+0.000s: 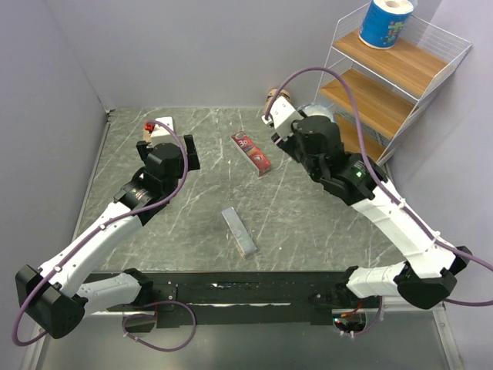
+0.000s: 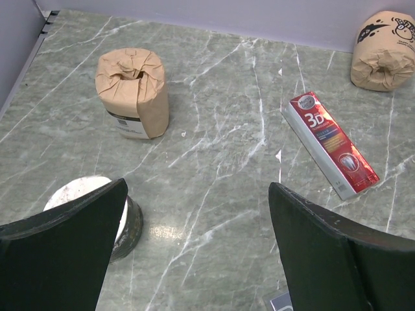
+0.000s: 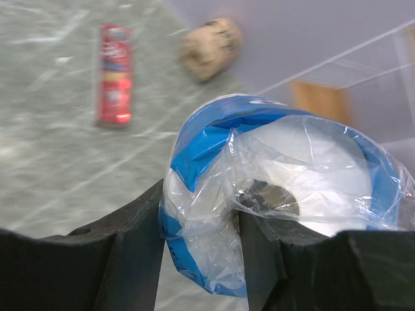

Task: Place and organize the paper towels onto the shelf

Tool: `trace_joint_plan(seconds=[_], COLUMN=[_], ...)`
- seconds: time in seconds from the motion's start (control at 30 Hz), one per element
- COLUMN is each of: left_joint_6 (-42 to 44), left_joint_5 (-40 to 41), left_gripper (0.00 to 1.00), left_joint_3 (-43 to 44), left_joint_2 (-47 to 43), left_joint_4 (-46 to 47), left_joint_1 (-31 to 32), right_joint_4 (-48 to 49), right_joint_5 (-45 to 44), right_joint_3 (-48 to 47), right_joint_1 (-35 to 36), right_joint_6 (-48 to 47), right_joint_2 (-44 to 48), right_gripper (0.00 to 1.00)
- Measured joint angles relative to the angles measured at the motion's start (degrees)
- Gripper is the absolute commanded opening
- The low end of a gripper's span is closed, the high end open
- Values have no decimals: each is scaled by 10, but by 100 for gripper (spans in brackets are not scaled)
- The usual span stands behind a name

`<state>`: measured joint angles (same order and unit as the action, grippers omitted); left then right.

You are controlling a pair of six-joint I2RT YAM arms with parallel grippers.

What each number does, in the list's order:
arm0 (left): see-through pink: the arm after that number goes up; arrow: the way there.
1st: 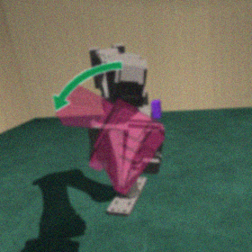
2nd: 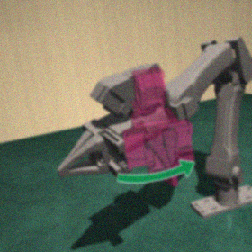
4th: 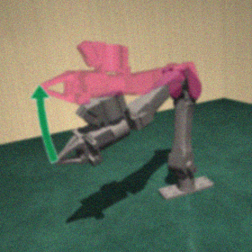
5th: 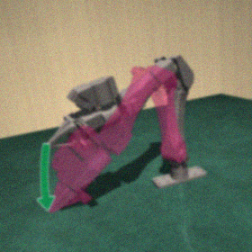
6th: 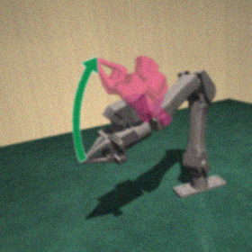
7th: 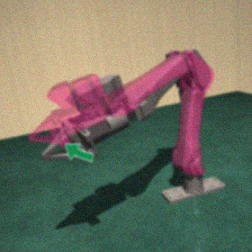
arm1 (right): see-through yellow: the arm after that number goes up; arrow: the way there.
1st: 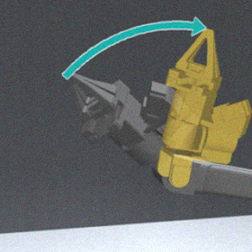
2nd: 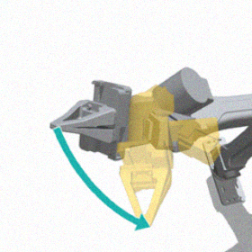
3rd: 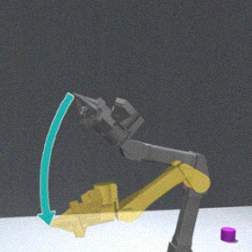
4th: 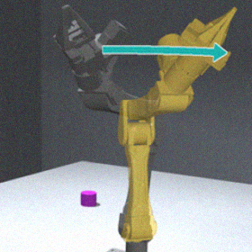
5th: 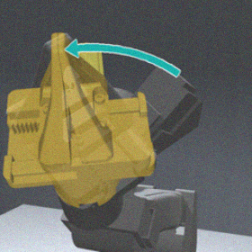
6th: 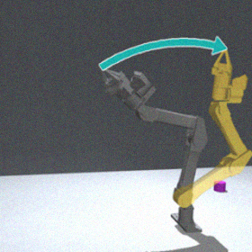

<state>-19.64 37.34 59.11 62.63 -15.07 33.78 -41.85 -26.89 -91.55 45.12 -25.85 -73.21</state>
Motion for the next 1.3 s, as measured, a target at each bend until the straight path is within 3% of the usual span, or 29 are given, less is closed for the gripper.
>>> trace_joint_plan(seconds=[0.2, 0.47, 0.83, 1.3], left_joint_6=[-2, -7, -8, -8], left_joint_5=[0, 0, 0, -2], left_gripper=[96, 96, 97, 97], left_joint_3=[0, 0, 0, 0], left_joint_2=[0, 0, 0, 9], left_joint_4=[-3, -4, -5, -7], left_joint_1=[0, 0, 0, 0], right_joint_4=[62, 95, 111, 125], right_joint_5=[-42, -22, 24, 66], right_joint_3=[-12, -112, -223, -268], right_joint_1=[-34, -193, -285, -354], right_joint_6=[-163, -268, -312, -317], right_joint_2=[9, -31, -109, -178], right_gripper=[31, 31, 33, 34])
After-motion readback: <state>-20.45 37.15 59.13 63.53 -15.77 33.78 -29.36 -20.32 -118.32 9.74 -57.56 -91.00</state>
